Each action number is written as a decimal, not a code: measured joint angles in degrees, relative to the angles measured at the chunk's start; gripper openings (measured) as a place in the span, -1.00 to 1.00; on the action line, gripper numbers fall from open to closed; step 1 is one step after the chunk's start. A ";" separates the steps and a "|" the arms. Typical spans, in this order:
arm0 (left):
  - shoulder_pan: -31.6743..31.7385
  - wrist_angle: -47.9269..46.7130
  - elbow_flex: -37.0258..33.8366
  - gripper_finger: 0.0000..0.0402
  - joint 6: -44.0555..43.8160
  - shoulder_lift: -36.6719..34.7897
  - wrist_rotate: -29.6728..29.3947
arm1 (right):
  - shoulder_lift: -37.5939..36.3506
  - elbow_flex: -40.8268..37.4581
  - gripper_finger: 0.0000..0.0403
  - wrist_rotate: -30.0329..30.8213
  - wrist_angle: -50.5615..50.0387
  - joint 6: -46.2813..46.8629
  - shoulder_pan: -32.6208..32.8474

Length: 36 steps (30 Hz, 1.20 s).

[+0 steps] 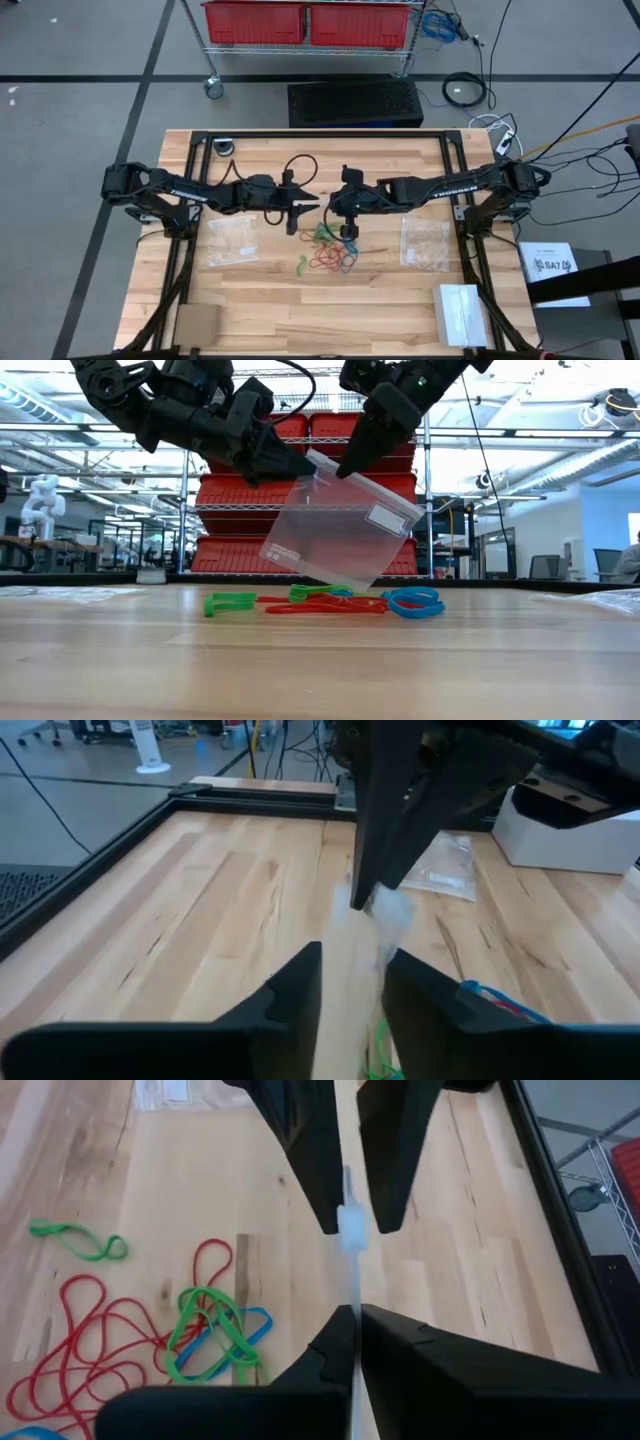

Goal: Sort rubber bands
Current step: Open the top transparent zip bag

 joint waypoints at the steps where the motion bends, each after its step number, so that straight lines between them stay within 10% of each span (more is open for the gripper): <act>1: 0.00 0.15 0.00 -0.58 0.22 0.00 0.02 | 0.00 0.00 -1.00 0.00 0.02 -0.02 -0.08; 7: -0.32 1.17 0.00 -0.96 2.37 0.02 0.54 | 0.00 0.00 -1.00 -0.02 0.00 0.02 -0.11; 26: -1.14 0.84 0.00 -0.99 3.98 0.04 -0.31 | -2.62 0.09 -0.35 -0.31 5.18 1.05 0.13; 36: -1.14 1.09 0.00 -1.00 2.93 0.04 -0.81 | -0.87 0.02 -0.43 -2.81 6.83 1.68 -0.39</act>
